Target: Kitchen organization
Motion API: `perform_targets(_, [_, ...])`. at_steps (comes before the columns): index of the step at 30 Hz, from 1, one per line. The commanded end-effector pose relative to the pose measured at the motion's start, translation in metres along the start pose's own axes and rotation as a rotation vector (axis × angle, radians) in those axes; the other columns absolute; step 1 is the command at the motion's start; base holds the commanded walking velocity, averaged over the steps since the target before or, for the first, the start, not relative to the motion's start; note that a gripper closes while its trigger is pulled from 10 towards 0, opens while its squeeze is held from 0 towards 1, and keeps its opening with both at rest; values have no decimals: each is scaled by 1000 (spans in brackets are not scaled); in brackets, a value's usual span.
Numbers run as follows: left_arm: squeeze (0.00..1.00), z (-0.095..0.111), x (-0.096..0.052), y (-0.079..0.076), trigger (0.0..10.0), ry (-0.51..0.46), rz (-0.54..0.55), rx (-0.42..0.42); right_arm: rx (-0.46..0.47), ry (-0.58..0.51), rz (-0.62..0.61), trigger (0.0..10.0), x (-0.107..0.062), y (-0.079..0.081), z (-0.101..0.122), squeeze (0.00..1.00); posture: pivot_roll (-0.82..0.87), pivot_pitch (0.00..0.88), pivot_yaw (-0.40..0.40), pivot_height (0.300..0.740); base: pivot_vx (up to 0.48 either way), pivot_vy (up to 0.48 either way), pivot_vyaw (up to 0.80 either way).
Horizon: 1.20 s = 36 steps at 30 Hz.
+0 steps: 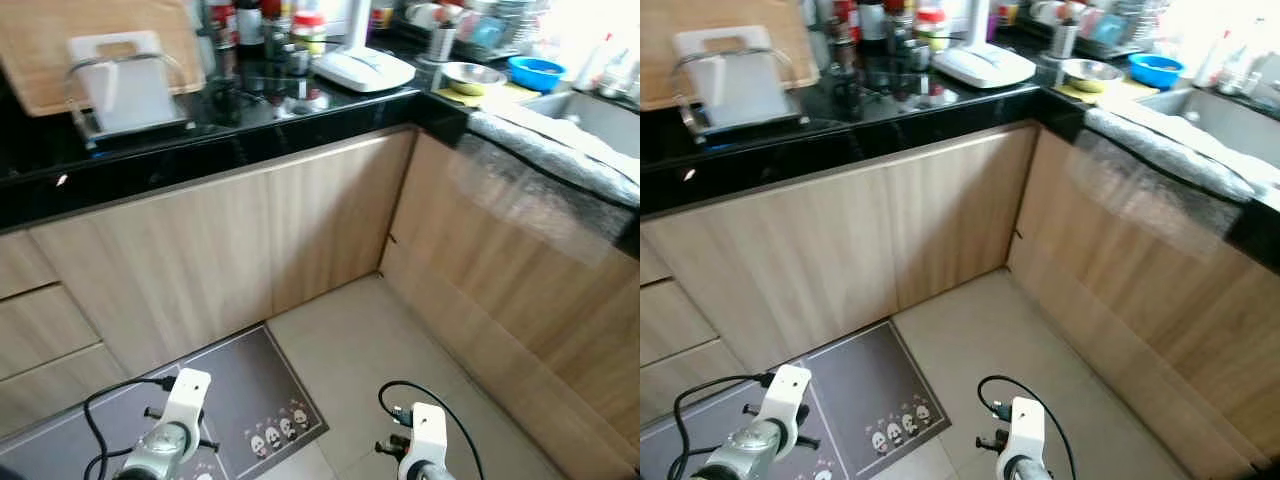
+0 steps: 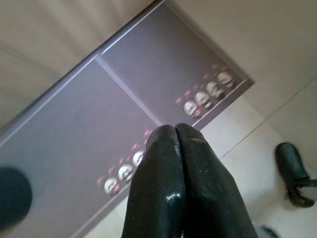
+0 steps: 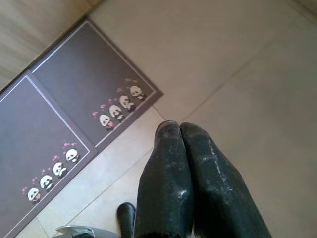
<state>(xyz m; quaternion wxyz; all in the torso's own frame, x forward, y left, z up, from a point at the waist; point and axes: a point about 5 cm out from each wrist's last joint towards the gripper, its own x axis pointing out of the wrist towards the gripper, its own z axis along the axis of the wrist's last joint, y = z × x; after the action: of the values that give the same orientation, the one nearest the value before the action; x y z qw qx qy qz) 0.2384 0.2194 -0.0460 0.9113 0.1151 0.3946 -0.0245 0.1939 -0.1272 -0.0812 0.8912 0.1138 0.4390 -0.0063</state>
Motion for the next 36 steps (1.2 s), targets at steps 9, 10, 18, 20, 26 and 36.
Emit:
perform_targets(9, [0, -4, 0, -6, 10000, 17, -5, 5, 3, -9, -4, 10000, 0, 0, 2, 0, 107, 0, -30, 740, 0, 0, 0])
perform_targets(10, [0, -7, 0, -7, 10000, 24, -8, 5, 2, -6, -6, 10000, 0, -1, 1, 0, 106, 0, -33, 740, 0, 0, 0])
perform_targets(18, [0, -12, -1, -11, 10000, 29, -21, -9, -9, 11, -8, 10000, -1, -3, -2, 0, 100, 0, -41, 740, 0, 0, -168])
perform_targets(20, [0, -14, -2, -13, 10000, 29, -24, -15, -15, 15, -4, 10000, -1, -3, -4, 0, 98, 0, -40, 740, 0, 0, -659])
perform_targets(26, [0, -15, -2, -13, 10000, 31, -16, -6, -19, 17, -1, 10000, -1, -3, -5, 0, 96, 0, -39, 740, 0, 0, -647])
perform_targets(36, [0, -16, -2, -11, 10000, 35, -12, 1, -18, 16, -1, 10000, -1, -2, -5, 0, 90, 0, -30, 740, 0, 0, -641])
